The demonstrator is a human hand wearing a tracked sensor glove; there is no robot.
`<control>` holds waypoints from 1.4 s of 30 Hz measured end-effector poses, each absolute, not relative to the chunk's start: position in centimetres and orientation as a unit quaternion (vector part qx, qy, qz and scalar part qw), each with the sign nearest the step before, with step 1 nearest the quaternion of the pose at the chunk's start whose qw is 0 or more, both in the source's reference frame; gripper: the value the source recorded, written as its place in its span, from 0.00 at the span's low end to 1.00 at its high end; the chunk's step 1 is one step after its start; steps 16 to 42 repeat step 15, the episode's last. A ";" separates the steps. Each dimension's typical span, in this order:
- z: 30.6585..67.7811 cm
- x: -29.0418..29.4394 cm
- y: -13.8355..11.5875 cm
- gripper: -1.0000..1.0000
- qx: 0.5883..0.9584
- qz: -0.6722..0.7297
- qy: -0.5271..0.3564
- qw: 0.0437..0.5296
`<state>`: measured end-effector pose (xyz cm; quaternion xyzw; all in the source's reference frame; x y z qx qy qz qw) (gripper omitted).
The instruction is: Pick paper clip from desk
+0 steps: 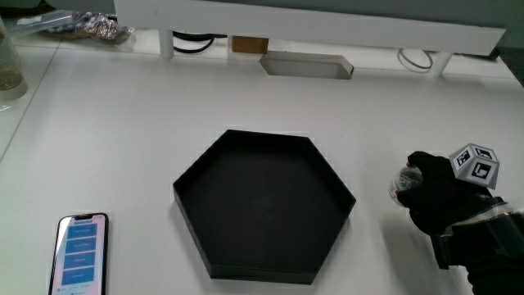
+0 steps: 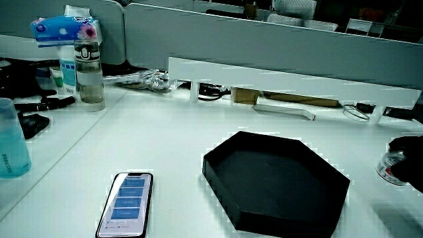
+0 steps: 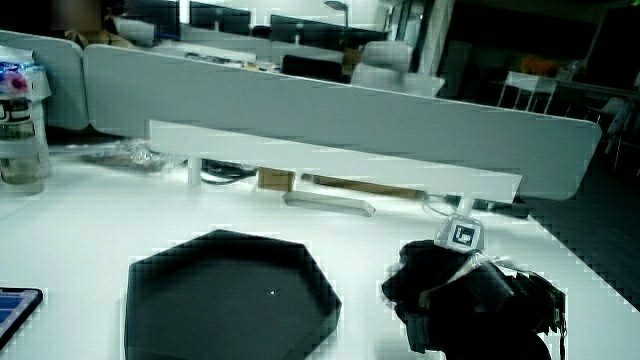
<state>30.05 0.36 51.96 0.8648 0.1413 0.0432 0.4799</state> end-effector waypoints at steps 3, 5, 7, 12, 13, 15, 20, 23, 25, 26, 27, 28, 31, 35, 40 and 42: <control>51.0 29.3 0.1 1.00 0.869 0.050 0.128 0.475; 50.7 28.9 0.1 1.00 0.873 0.051 0.124 0.469; 51.2 28.8 0.2 1.00 0.872 0.049 0.121 0.472; 51.2 27.2 0.5 1.00 0.876 0.067 0.091 0.469; 51.3 26.8 0.5 1.00 0.876 0.069 0.087 0.469; 51.0 25.6 0.4 1.00 0.876 0.098 0.064 0.469; 51.0 25.6 0.4 1.00 0.876 0.098 0.064 0.469; 51.0 25.6 0.4 1.00 0.876 0.098 0.064 0.469; 51.0 25.6 0.4 1.00 0.876 0.098 0.064 0.469; 51.0 25.6 0.4 1.00 0.876 0.098 0.064 0.469; 51.0 25.6 0.4 1.00 0.876 0.098 0.064 0.469; 51.0 25.6 0.4 1.00 0.876 0.098 0.064 0.469; 51.0 25.6 0.4 1.00 0.876 0.098 0.064 0.469; 51.0 25.6 0.4 1.00 0.876 0.098 0.064 0.469; 51.0 25.6 0.4 1.00 0.876 0.098 0.064 0.469; 51.0 25.6 0.4 1.00 0.876 0.098 0.064 0.469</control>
